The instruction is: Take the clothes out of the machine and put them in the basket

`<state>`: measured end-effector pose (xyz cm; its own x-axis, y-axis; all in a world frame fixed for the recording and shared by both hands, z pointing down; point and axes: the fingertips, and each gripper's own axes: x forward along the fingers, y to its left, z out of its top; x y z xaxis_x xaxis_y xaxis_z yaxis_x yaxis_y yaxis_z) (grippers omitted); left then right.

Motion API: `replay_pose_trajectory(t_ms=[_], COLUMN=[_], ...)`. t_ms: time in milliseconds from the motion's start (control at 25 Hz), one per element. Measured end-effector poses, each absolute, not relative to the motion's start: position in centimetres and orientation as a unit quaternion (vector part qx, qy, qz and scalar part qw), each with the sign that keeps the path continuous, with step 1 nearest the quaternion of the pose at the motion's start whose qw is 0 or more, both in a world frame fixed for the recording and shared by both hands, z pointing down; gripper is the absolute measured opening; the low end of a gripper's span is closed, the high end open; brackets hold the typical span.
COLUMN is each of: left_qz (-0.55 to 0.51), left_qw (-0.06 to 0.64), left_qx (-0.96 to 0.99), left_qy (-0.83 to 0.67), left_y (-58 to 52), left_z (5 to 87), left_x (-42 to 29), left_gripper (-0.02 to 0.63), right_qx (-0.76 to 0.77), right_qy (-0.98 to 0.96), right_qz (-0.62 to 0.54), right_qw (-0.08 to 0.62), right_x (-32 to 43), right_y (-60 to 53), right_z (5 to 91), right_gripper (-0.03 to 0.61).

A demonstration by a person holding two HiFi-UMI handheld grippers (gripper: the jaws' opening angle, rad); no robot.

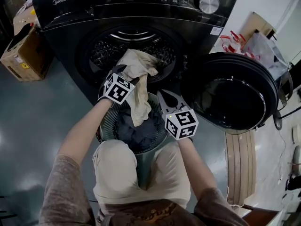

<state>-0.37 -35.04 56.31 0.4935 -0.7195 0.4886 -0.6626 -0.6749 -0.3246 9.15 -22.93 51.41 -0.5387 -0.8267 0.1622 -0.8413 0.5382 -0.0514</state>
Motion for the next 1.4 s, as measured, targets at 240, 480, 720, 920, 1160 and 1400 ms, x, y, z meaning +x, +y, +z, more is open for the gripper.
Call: replay_pose_trajectory(t_ms=[240,480,720,920,1160,1400], left_qz=[-0.323,-0.304,-0.248,-0.216,-0.204,-0.2], left_qw=[0.028,0.009,-0.009,-0.002,-0.016,-0.02], left_qx=[-0.854,-0.857,-0.88,-0.906,-0.924,-0.933], left_qy=[0.406,0.417,0.405,0.365,0.323,0.298], left_y=[-38.5,-38.3,-35.2,-29.3,-22.9,-17.7], left_z=[58.5,58.3,55.8,52.7,50.4,49.5], left_x=[0.3,-0.2,-0.4,0.5,0.6,0.5], left_gripper=[0.322,0.062,0.031,0.031,0.031,0.031], right_qx=[0.48,0.482,0.481,0.484,0.486,0.488], right_qy=[-0.873,-0.872,-0.872,-0.872,-0.871,-0.87], right_qz=[0.059,0.054,0.054,0.054,0.053,0.062], right_qw=[0.063,0.065,0.065,0.05,0.048,0.044], right_x=[9.1,9.1,9.2,9.8,10.4,10.5], right_y=[-22.5,-22.3,-22.1,-22.6,-23.1,-23.4], right_z=[51.2,51.0,51.2,50.6,50.6,51.5], right_gripper=[-0.003,-0.003,-0.003,-0.003,-0.003,-0.003])
